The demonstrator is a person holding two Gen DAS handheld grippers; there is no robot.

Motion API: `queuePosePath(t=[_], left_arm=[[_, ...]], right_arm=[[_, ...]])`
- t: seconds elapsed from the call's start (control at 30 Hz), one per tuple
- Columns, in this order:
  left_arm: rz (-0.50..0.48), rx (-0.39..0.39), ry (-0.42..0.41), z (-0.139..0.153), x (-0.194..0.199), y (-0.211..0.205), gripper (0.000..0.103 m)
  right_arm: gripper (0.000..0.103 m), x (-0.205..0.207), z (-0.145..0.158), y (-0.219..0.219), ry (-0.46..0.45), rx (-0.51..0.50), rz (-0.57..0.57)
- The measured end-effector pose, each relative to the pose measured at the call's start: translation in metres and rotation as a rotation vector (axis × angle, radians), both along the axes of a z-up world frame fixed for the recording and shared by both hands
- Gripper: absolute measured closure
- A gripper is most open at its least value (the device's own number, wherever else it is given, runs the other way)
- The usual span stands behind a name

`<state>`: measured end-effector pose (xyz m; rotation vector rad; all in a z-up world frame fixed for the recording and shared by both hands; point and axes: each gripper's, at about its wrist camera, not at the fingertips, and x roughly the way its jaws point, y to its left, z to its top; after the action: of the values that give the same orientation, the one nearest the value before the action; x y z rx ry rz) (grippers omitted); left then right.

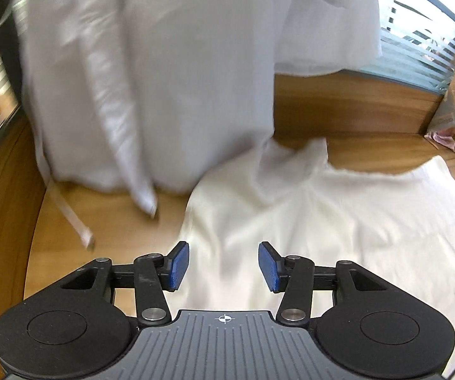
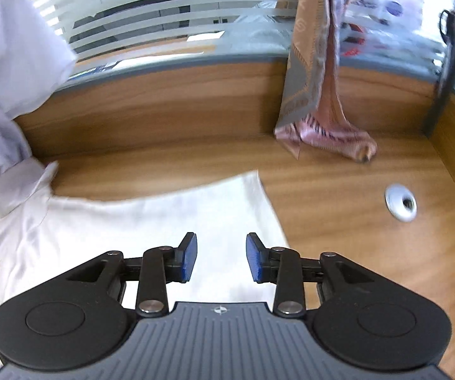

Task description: Fold clothes

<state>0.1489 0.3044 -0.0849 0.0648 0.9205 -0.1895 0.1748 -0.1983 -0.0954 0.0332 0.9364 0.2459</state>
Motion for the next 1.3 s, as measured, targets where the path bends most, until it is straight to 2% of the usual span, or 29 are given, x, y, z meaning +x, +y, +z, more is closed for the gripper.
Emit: queuePosePath(t=[0.17,0.33,0.4,0.53,0.67,0.7,0.77,0.87,0.97,1.0,1.03,1.07,1.13,1.3], left_arm=[[0.036,-0.026,0.051,-0.018,-0.049,0.025,0.051],[0.014,-0.024,0.115,-0.042,-0.084,0.044,0.051],[-0.006,-0.023,0.137,-0.052,-0.086,0.045,0.051],[-0.038,0.044,0.153,-0.069,-0.086,0.044,0.049],[-0.064,0.082,0.167,-0.074,-0.087,0.048,0.047],[-0.076,0.103,0.160,-0.074,-0.086,0.046,0.049],[-0.102,0.155,0.129,-0.075,-0.089,0.041,0.087],[-0.070,0.209,0.087,-0.075,-0.090,0.035,0.096],[-0.012,0.227,0.069,-0.075,-0.087,0.034,0.095],[-0.005,0.207,0.061,-0.073,-0.089,0.035,0.094],[0.001,0.186,0.052,-0.070,-0.090,0.036,0.089],[0.006,0.170,0.043,-0.067,-0.091,0.036,0.078],[0.006,0.155,0.017,-0.058,-0.099,0.035,0.068],[0.044,0.101,-0.002,-0.041,-0.126,0.033,0.066]], right_arm=[[0.064,-0.063,0.002,0.001,0.036,-0.002,0.024],[0.063,-0.123,-0.002,0.011,0.075,0.002,0.058],[0.063,-0.143,-0.005,0.015,0.094,-0.005,0.061],[0.063,-0.176,-0.011,0.018,0.119,-0.020,0.051],[0.063,-0.201,-0.013,0.017,0.125,-0.044,0.044],[0.063,-0.206,-0.013,0.016,0.123,-0.048,0.039],[0.062,-0.217,-0.013,0.012,0.119,-0.054,0.025],[0.061,-0.232,-0.013,0.007,0.115,-0.052,-0.007],[0.060,-0.246,-0.016,0.000,0.116,-0.055,-0.038],[0.060,-0.250,-0.017,-0.003,0.117,-0.057,-0.048],[0.060,-0.254,-0.018,-0.005,0.118,-0.058,-0.057],[0.060,-0.259,-0.019,-0.008,0.118,-0.061,-0.063],[0.060,-0.267,-0.020,-0.014,0.115,-0.069,-0.073],[0.059,-0.289,-0.021,-0.031,0.109,-0.090,-0.067]])
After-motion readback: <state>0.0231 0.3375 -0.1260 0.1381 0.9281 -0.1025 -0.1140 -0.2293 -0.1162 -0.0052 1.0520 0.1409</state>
